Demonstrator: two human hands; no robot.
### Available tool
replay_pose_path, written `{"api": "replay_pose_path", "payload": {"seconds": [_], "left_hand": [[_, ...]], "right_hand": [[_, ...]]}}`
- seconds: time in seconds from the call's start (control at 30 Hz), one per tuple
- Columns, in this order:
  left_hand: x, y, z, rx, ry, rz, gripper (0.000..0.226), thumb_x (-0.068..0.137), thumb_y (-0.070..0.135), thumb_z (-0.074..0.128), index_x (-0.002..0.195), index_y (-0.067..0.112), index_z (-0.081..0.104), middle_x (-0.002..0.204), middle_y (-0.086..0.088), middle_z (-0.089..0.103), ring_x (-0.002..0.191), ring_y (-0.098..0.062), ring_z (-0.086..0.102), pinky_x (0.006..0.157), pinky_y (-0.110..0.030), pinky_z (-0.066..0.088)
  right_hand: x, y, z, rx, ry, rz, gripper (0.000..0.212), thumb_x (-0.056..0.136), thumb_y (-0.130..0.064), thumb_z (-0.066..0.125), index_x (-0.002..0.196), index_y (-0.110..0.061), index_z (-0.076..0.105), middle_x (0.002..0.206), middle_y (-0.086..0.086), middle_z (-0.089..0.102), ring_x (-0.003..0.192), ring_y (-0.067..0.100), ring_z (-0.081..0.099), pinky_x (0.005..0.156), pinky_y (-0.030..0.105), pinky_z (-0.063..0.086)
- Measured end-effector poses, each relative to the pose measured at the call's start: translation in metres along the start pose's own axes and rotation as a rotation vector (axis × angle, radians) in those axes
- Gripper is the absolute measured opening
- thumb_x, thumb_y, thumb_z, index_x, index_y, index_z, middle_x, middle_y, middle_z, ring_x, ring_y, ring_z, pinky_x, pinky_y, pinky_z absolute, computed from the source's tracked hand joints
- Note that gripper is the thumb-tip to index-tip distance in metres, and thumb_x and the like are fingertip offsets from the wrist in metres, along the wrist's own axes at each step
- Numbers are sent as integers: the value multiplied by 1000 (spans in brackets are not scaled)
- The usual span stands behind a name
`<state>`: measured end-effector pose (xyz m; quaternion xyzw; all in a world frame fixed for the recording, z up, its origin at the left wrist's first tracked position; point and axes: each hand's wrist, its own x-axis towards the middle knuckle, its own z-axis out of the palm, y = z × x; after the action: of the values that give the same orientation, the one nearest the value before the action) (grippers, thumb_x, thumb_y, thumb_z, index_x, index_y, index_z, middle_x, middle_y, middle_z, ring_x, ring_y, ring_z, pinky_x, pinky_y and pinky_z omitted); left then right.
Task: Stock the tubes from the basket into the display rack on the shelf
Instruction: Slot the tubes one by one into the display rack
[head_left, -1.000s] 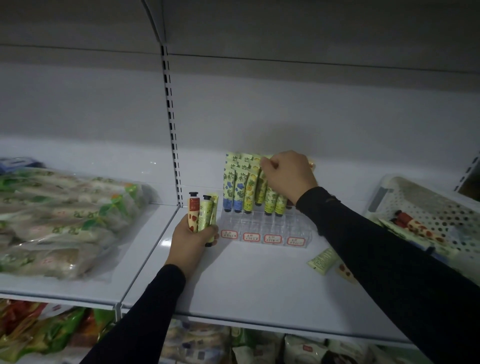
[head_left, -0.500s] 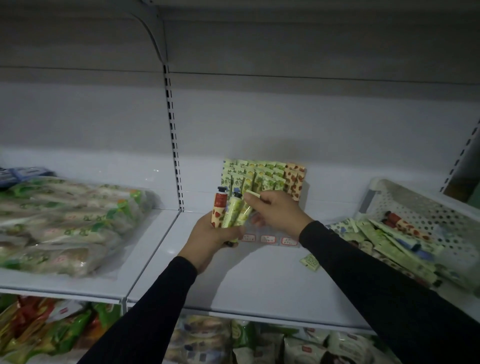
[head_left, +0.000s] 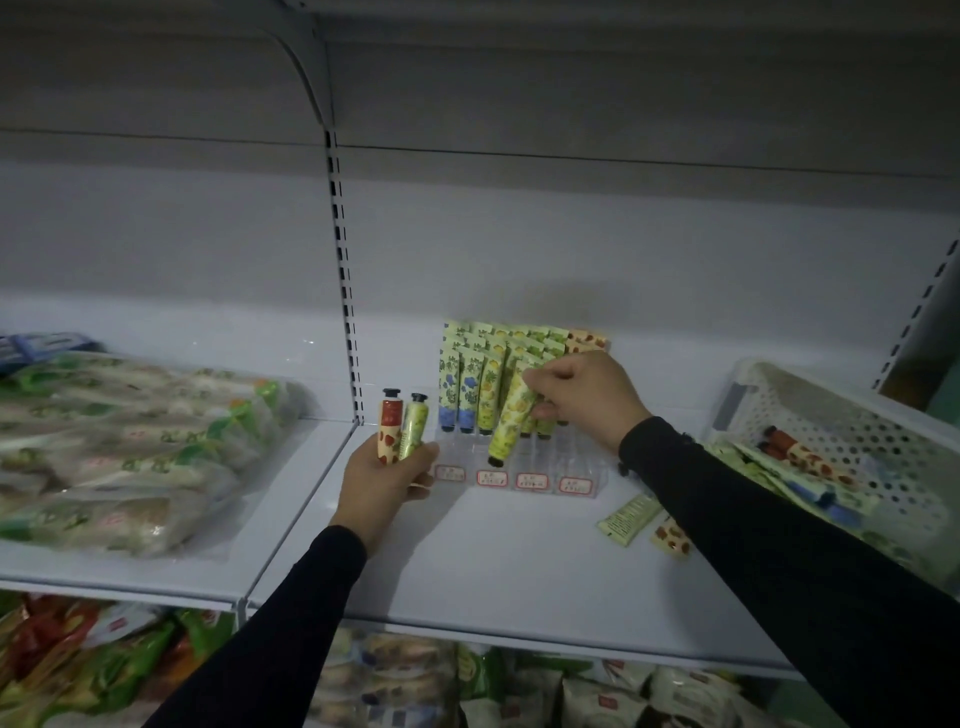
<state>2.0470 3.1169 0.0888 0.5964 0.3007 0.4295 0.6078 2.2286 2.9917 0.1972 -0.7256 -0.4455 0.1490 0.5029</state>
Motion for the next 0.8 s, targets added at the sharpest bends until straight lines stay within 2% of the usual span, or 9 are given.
{"api": "replay_pose_path", "payload": {"seconds": [0.17,0.3,0.37,0.43,0.47,0.6,0.8], "left_hand": [[5,-15,-14,28,77,4,15,88,11,72,85,7,58,65,-9,62,55,-22,56,55,-33,52],[7,-20,-15,78,61,10,18,88,14,72,88,5,57,66,-10,61,55,-20,55,54,-31,50],[7,-22,-15,105,45,15,20,87,14,72,86,3,56,66,-11,59,53,-20,52,51,-30,47],[7,-22,-16,114,41,14,20,87,13,72,84,2,56,65,-11,58,51,-19,50,49,-28,45],[7,-22,-16,111,45,11,20,87,12,72,84,2,56,64,-11,58,50,-18,49,48,-28,44],[7,-22,-15,104,60,7,19,87,12,72,82,3,56,63,-10,57,48,-16,48,46,-26,42],[6,-21,-15,105,66,12,20,87,12,71,79,4,54,60,-8,56,48,-16,47,46,-24,42]], "right_hand": [[13,-8,-8,-150,154,-99,20,88,-22,70,82,-4,73,78,3,73,63,12,72,63,23,59],[26,-10,-10,-305,212,-159,30,90,-22,63,76,4,70,72,11,72,50,4,65,58,23,54],[32,-12,-10,-383,230,-191,33,89,-20,59,69,5,68,68,16,69,48,16,59,57,26,51],[37,-13,-9,-433,244,-235,37,89,-20,58,64,7,63,67,22,65,59,34,58,63,32,52],[39,-13,-7,-459,251,-256,38,89,-20,57,62,7,61,65,23,63,60,36,56,66,33,51],[43,-13,1,-569,282,-304,41,91,-21,55,57,1,55,54,14,50,50,23,44,62,33,49],[43,-6,19,-630,289,-339,46,94,-21,52,50,-9,44,50,7,40,49,21,40,55,33,46]]}}
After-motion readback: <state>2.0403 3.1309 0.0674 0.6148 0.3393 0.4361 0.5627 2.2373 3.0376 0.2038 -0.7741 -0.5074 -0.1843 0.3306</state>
